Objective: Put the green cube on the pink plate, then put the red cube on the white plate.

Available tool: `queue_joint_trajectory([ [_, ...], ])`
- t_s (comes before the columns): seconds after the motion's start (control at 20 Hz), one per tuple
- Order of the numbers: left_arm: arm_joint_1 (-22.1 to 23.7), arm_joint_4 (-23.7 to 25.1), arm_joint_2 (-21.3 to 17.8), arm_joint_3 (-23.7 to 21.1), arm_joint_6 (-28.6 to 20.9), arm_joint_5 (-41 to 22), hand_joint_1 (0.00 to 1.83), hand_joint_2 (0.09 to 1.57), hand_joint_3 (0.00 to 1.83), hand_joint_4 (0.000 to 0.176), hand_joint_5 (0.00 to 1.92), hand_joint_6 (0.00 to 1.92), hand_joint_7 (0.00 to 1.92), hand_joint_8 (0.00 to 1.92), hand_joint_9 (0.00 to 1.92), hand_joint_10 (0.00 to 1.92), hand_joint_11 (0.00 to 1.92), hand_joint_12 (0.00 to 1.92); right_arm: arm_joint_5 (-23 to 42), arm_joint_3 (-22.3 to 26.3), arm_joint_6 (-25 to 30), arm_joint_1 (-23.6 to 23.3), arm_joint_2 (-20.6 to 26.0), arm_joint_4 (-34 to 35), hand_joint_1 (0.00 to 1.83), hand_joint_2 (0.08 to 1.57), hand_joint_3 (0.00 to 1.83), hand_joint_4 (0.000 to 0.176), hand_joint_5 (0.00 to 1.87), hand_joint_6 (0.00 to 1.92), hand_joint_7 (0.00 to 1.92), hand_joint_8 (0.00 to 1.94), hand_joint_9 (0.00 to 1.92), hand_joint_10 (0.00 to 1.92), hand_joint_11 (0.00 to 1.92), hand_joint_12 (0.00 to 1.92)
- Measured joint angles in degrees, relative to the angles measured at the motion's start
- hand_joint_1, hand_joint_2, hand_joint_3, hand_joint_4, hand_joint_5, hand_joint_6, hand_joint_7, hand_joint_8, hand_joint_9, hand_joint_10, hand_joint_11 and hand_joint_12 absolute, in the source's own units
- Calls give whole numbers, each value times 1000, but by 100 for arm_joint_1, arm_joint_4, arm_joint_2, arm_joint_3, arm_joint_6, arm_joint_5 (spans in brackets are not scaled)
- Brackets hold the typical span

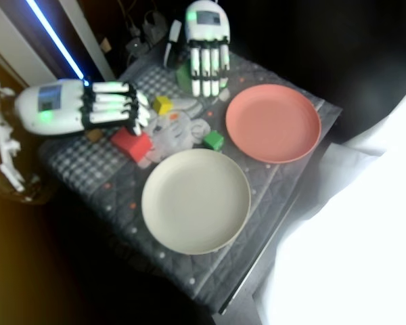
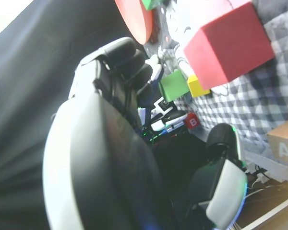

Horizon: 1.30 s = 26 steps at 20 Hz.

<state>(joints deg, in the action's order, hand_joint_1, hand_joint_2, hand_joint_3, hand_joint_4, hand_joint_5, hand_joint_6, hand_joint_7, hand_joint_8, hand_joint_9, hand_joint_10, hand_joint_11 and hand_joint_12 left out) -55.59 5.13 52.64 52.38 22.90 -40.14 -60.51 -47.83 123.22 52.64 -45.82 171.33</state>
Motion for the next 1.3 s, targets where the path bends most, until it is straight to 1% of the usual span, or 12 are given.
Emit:
queue_joint_trajectory([
  [0.05, 0, -33, 9, 22, -4, -61, 1154, 1275, 15, 0, 625, 29, 634, 1279, 642, 1272, 653, 1638, -2, 2, 0, 0, -2, -2, 807, 792, 323, 0, 92, 842, 276, 602, 160, 905, 0, 1496],
  [0.1, 0, 4, 11, 68, -28, -138, 1167, 1302, 0, 0, 544, 1112, 731, 1514, 758, 1337, 736, 1628, -2, 2, 0, 0, -2, -7, 805, 806, 319, 0, 95, 818, 296, 536, 178, 867, 0, 1500],
  [0.15, 0, -31, 13, 79, -17, -208, 1157, 1328, 0, 0, 502, 1364, 712, 1636, 736, 1435, 709, 1696, 0, 2, 0, 0, -2, 0, 807, 816, 310, 0, 105, 795, 316, 481, 185, 837, 0, 1488],
  [0.2, 7, -72, 13, 122, -17, -269, 1274, 1309, 0, 0, 500, 1388, 633, 1566, 733, 1647, 624, 1697, 0, 2, 2, 0, -2, 4, 811, 841, 309, 0, 119, 788, 333, 469, 189, 830, 0, 1441],
  [0.3, 177, -243, 11, 236, -4, -533, 1287, 1307, 0, 0, 524, 1431, 625, 1531, 677, 1703, 513, 1720, 0, -4, 2, 0, -4, 0, 826, 890, 229, 0, 147, 745, 349, 410, 196, 779, 0, 1378],
  [0.5, 492, -332, -74, 249, -2, -1412, 1114, 1300, 0, 0, 599, 1448, 711, 1511, 620, 1125, 460, 1561, -2, -28, 13, 0, -37, 0, 794, 924, 148, 0, 167, 714, 388, 318, 214, 739, 0, 1414],
  [0.7, 1060, -544, -17, 553, -4, -1545, 1183, 1246, 0, 0, 661, 1290, 842, 1400, 776, 1266, 649, 1709, -13, -63, 31, 0, -118, -2, 804, 905, 154, 0, 165, 702, 399, 365, 135, 884, 0, 1452],
  [0.8, 1300, -800, 157, 852, -2, -1423, 1178, 1227, 0, 0, 690, 1288, 864, 1322, 755, 1144, 579, 1677, 2, -92, 42, 0, -173, 0, 754, 828, 329, 0, 92, 813, 295, 576, 72, 1008, 0, 1508],
  [0.9, 1644, -905, 442, 1224, 0, -942, 1165, 1246, 0, 0, 633, 1398, 847, 1302, 819, 926, 616, 1491, 0, -103, 42, -7, -179, 2, 720, 629, 805, 0, 1, 1001, 131, 910, 17, 1163, 0, 1637],
  [1.2, 2262, -1003, 1049, 2031, -4, 127, 1158, 1254, 0, 0, 657, 1358, 805, 1395, 708, 1143, 540, 1639, -22, -149, 42, -31, -203, 7, 707, 626, 843, 0, 0, 979, 90, 917, 0, 1128, 0, 1611],
  [1.25, 2299, -1069, 1126, 2122, 2, 243, 1299, 1241, 0, 0, 648, 1331, 775, 1366, 717, 1453, 558, 1642, -24, -151, 44, -31, -219, 7, 712, 624, 841, 0, 0, 1004, 97, 917, 0, 1145, 0, 1628],
  [1.3, 2312, -1134, 1217, 2210, 0, 374, 1191, 1250, 1, 0, 663, 1329, 795, 1418, 705, 1318, 565, 1669, -13, -155, 44, -35, -227, -2, 717, 631, 843, 0, 0, 1010, 98, 918, 0, 1149, 0, 1634],
])
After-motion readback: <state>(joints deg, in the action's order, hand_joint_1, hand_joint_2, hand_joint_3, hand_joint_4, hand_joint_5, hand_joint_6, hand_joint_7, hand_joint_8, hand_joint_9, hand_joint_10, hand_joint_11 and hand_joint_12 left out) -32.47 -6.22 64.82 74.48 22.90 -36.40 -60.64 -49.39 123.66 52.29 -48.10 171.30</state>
